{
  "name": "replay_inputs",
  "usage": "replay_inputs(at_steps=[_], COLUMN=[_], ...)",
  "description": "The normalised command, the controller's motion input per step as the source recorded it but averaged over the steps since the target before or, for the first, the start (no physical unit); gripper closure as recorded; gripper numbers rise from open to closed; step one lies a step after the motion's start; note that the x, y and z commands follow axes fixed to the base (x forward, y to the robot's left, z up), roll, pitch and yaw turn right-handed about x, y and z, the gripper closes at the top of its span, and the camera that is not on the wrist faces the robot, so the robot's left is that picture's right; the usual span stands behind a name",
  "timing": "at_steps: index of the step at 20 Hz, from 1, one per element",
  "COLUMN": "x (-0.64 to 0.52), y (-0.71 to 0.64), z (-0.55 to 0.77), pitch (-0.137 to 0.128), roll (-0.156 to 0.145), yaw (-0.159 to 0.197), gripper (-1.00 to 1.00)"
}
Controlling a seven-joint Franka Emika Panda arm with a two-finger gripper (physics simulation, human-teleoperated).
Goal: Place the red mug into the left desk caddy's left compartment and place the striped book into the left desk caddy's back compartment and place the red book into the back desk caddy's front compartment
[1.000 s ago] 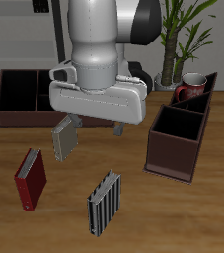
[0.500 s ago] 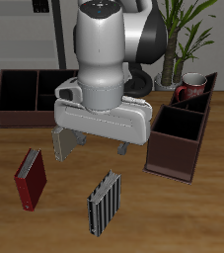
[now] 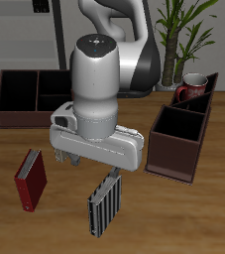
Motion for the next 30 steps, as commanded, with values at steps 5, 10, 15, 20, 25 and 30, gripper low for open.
replay_inputs(at_steps=[5,10,15,20,25,30], x=[0.03,0.04,0.05,0.00,0.03,-0.02], y=[-0.07,-0.13,0.02,0.09,0.07,0.10], z=[-0.45,-0.23,-0.28,-0.22,-0.29,-0.21], pitch=[0.048,0.022,0.037,0.039,0.042,0.034], roll=[-0.013,-0.019,-0.006,0.011,0.010,0.016], yaw=[-0.001,-0.004,0.003,-0.040,-0.001,-0.030], gripper=[-1.00,-1.00,-1.00,-1.00,1.00,1.00])
